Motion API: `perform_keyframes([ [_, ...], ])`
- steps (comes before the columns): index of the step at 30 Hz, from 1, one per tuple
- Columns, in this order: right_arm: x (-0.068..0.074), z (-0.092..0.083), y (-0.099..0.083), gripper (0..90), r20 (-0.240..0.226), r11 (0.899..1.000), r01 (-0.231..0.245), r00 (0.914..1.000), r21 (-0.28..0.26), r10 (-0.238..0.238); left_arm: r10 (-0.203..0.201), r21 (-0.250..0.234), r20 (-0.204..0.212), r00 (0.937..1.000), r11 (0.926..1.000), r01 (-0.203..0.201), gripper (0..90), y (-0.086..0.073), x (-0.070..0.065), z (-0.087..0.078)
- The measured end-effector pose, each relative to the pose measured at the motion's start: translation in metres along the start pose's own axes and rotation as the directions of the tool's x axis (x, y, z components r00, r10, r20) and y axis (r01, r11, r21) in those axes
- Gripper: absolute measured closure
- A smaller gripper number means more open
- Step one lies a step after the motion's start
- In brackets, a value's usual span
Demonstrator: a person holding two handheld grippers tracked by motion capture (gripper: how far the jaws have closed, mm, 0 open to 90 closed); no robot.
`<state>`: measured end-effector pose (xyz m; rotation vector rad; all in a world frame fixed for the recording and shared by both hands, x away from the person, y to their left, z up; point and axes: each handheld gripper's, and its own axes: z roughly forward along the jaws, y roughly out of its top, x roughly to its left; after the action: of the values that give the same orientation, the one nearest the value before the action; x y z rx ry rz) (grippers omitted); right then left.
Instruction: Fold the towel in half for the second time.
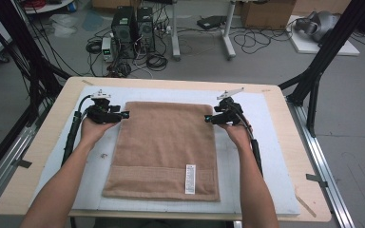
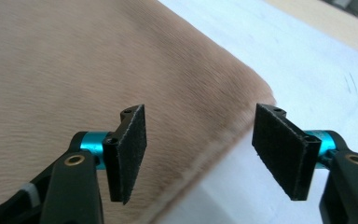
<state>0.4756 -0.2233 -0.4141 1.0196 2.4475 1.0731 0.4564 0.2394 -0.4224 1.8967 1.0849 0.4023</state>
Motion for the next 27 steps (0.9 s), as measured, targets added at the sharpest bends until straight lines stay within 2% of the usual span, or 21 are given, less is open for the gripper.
perform_keyframes([
  [2,-0.002,0.004,-0.003,38.0,-0.004,1.0,-0.029,0.9996,0.003,0.029,-0.033,0.011,-0.007,0.9994,0.9994,0.033,44.6,-0.003,0.001,0.007],
  [4,-0.002,0.008,-0.005,41.7,0.006,0.999,-0.034,0.9994,0.002,0.034,-0.04,0.048,-0.02,0.999,0.998,0.041,45.0,-0.008,0.001,0.014],
  [6,-0.003,0.013,-0.008,44.6,0.011,0.999,-0.032,0.9994,0.024,0.032,-0.041,0.091,-0.027,0.9988,0.995,0.043,45.4,-0.012,0.001,0.019],
  [7,-0.003,0.017,-0.011,47.9,0.009,0.998,-0.038,0.9992,0.051,0.038,-0.028,0.109,-0.025,0.9993,0.9935,0.031,47.0,-0.015,0.001,0.021],
  [8,-0.003,0.021,-0.013,50.3,-0.01,0.995,-0.051,0.9986,0.082,0.052,-0.025,0.101,-0.04,0.9989,0.9944,0.029,48.1,-0.015,-0.001,0.021],
  [10,-0.003,0.022,-0.016,55.5,-0.023,0.995,-0.09,0.9955,0.051,0.092,-0.002,0.113,-0.047,0.9989,0.9936,0.007,52.2,-0.014,-0.001,0.021],
  [12,-0.003,0.023,-0.016,63.2,-0.029,0.994,-0.1,0.9944,0.049,0.102,-0.019,0.112,-0.015,0.9997,0.9935,0.021,60.2,-0.014,0.0,0.02],
  [13,-0.003,0.023,-0.016,72.5,-0.06,0.993,-0.104,0.9924,0.054,0.107,-0.016,0.114,0.002,0.9999,0.9934,0.015,67.9,-0.014,0.0,0.021],
  [14,-0.002,0.023,-0.015,78.7,-0.084,0.993,-0.101,0.9909,0.053,0.105,-0.023,0.111,0.013,0.9997,0.9936,0.021,71.5,-0.015,-0.001,0.021],
  [15,-0.001,0.024,-0.015,79.6,-0.093,0.993,-0.105,0.9896,0.051,0.11,-0.035,0.112,0.024,0.9991,0.9932,0.033,76.0,-0.015,-0.001,0.022],
  [17,-0.002,0.023,-0.015,81.3,-0.103,0.99,-0.127,0.9859,0.055,0.132,-0.059,0.113,0.037,0.9976,0.9922,0.054,79.2,-0.015,0.001,0.021],
  [20,0.0,0.019,-0.012,82.6,-0.098,0.994,-0.093,0.9904,0.057,0.098,-0.067,0.108,0.042,0.9969,0.9923,0.062,81.3,-0.015,0.001,0.02],
  [22,0.001,0.014,-0.008,82.6,-0.095,0.996,-0.074,0.9925,0.046,0.078,-0.058,0.101,0.044,0.9973,0.9934,0.054,81.6,-0.013,0.002,0.018],
  [25,0.001,0.001,-0.003,82.6,-0.113,0.998,-0.069,0.9912,-0.001,0.068,-0.044,0.069,0.061,0.9971,0.9968,0.04,82.0,-0.009,0.002,0.01],
  [27,0.002,-0.008,0.001,82.6,-0.124,0.999,-0.04,0.9915,-0.021,0.037,-0.035,0.043,0.073,0.9967,0.9986,0.032,82.1,-0.004,0.001,0.002],
])
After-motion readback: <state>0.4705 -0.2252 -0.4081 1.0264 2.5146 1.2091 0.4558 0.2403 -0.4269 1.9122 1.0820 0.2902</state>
